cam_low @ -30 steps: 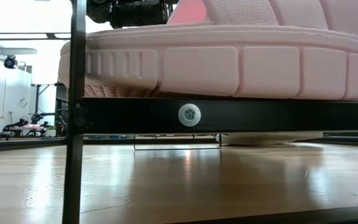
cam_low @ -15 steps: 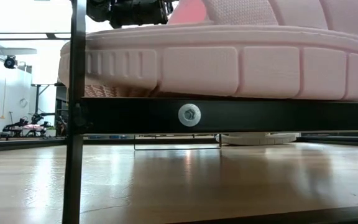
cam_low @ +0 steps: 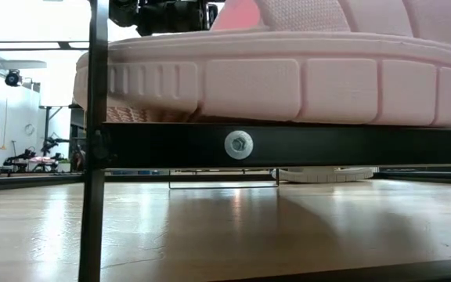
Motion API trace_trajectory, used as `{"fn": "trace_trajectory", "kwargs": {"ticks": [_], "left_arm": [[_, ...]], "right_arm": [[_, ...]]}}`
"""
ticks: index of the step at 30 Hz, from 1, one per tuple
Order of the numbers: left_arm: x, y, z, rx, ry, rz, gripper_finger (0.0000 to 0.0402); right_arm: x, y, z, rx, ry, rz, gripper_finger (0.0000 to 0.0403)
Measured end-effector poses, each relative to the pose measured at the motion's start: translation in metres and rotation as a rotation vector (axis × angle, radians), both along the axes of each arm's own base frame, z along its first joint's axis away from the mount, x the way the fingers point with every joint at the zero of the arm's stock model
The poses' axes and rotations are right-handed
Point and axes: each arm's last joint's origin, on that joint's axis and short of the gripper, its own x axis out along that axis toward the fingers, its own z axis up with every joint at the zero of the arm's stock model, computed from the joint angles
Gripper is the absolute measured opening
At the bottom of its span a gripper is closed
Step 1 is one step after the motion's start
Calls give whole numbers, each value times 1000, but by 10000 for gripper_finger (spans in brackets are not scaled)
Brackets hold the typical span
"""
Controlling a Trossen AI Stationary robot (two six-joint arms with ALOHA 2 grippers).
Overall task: Pick and place slides into the shelf
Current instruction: Put the bottom gray slide on the shelf
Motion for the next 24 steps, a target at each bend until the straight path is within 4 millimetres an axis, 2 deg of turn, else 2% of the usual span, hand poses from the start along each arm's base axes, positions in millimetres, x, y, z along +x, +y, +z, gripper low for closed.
{"fn": "trace_trajectory", "kwargs": {"ticks": [9, 24], "left_arm": [[0, 0, 1, -126, 34, 20, 140], [0, 0, 0, -129, 37, -6, 140]], "right_arm": [[14, 10, 32, -67, -48, 27, 9], [38, 40, 53, -78, -65, 89, 9]]}}
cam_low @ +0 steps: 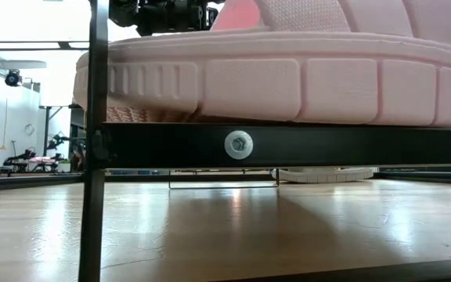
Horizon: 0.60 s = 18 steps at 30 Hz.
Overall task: Pick and place slides into the shelf
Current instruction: Put the bottom gray slide on the shelf
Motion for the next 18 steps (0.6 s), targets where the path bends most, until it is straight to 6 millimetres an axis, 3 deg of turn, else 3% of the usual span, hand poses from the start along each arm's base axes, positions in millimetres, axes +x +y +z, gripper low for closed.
{"fn": "trace_trajectory", "kwargs": {"ticks": [18], "left_arm": [[-1, 0, -5, -17, 45, 1, 140]], "right_arm": [[20, 13, 53, -111, -67, 20, 9]]}}
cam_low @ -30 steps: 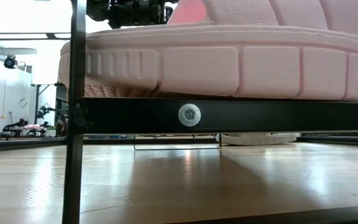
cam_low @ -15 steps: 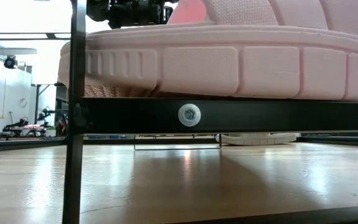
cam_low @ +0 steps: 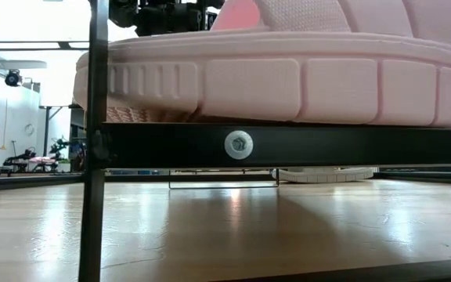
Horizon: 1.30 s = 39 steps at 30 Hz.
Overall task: Pick and place slides into the shelf
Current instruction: Put the bottom gray slide on the shelf
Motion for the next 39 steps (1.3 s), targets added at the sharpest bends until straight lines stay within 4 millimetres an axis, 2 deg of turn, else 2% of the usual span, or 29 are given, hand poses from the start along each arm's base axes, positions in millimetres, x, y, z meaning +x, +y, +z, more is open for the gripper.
{"fn": "trace_trajectory", "kwargs": {"ticks": [16, 20, 29, 39], "left_arm": [[0, 0, 2, 14, -23, -12, 142], [0, -1, 2, 10, -24, -38, 164], [0, -1, 1, -2, -17, -59, 242], [-2, 5, 1, 3, -15, -7, 253]], "right_arm": [[33, 0, 16, -46, 59, 80, 9], [33, 1, 21, -55, 70, 86, 9], [28, 3, 30, -58, 75, 93, 9], [30, 8, 32, -50, 62, 110, 9]]}}
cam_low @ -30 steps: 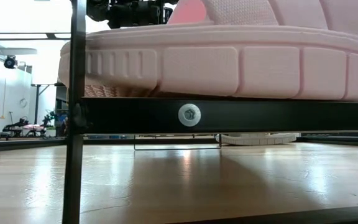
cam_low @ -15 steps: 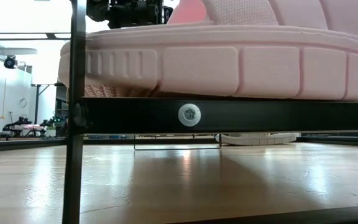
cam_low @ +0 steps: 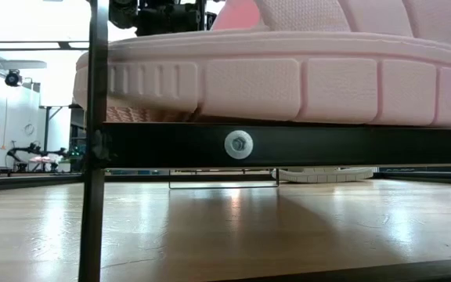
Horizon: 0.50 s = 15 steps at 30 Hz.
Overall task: Pick and place slides into the shelf
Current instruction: Put the bottom gray slide on the shelf
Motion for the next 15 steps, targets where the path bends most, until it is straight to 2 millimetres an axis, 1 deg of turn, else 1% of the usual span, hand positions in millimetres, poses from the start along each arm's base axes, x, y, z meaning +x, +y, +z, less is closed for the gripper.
{"fn": "trace_trajectory", "kwargs": {"ticks": [4, 11, 15], "left_arm": [[0, 1, 0, 2, 0, 16, 253], [0, 2, 0, 4, 0, 28, 254], [0, 2, 0, 5, 0, 36, 254]], "right_arm": [[2, 2, 0, -3, -6, -8, 9], [10, 2, 4, -15, -69, -8, 9], [15, 0, 1, -10, -49, -8, 9]]}}
